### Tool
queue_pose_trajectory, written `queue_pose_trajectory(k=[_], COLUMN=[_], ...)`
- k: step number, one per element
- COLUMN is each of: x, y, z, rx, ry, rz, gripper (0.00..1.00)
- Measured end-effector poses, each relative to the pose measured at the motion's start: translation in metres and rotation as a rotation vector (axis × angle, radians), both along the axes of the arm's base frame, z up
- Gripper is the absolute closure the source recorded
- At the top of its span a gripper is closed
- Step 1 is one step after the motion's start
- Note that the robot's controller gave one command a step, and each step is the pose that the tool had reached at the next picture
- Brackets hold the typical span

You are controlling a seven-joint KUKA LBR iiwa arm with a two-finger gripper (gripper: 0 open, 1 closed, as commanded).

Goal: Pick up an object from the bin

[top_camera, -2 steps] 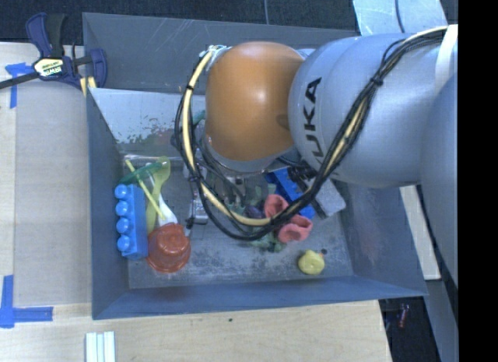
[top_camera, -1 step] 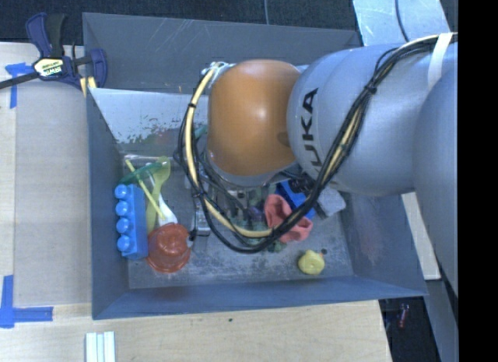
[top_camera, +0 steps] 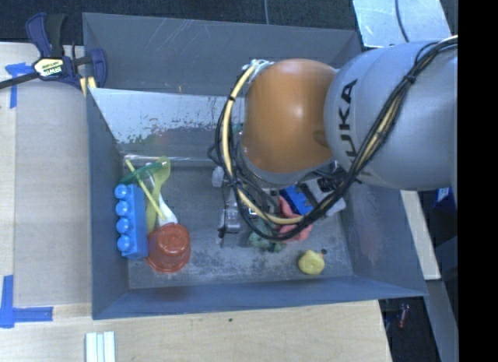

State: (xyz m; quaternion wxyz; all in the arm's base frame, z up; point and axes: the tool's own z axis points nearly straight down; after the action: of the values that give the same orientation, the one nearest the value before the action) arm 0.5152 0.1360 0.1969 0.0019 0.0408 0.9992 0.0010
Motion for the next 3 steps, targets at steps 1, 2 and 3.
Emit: queue_pose_trajectory(k=[1,2,3], x=[0.007,0.03,0.024], y=[-0.022,-0.054,-0.085], z=[0.029,0.045,0.01], rx=[0.0,-0.001,0.003], ry=[0.0,-0.002,-0.004], rz=[0.004,-0.104,-0.116], gripper=[0.0,0.0,0.0])
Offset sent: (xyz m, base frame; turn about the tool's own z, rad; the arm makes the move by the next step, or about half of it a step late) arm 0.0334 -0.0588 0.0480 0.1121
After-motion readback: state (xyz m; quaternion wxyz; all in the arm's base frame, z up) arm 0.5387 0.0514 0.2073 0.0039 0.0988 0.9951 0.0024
